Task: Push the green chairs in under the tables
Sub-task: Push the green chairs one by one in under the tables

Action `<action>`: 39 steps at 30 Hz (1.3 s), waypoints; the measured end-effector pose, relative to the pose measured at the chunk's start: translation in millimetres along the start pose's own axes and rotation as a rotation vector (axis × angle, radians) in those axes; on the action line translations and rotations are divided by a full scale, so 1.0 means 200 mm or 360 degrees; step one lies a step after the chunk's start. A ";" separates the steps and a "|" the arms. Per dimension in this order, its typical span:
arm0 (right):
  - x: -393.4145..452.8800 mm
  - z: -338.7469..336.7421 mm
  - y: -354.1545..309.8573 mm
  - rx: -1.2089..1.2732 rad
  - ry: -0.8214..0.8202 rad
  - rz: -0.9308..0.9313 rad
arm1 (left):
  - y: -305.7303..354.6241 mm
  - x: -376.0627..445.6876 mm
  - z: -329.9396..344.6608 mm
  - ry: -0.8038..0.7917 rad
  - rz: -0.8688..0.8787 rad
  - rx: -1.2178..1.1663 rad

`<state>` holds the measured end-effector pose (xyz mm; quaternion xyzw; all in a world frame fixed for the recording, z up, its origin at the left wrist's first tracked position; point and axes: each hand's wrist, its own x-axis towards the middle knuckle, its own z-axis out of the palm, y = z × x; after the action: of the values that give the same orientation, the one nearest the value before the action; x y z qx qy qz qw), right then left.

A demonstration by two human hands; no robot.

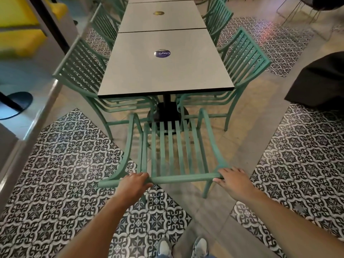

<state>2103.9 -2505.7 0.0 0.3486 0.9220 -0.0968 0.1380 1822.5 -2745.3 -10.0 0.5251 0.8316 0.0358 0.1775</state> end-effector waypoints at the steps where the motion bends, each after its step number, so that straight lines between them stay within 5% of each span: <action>1: 0.00 -0.01 0.00 0.0006 0.0007 -0.0004 | 0.00 0.00 0.00 0.0006 0.0006 0.0004; 39: -0.03 -0.01 -0.09 -0.0022 0.0014 -0.0017 | -0.03 -0.09 -0.03 0.0017 0.0015 0.0080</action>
<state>2096.2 -2523.3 5.1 0.3432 0.9251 -0.0897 0.1357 1822.2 -2763.2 -1.8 0.5332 0.8306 0.0186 0.1596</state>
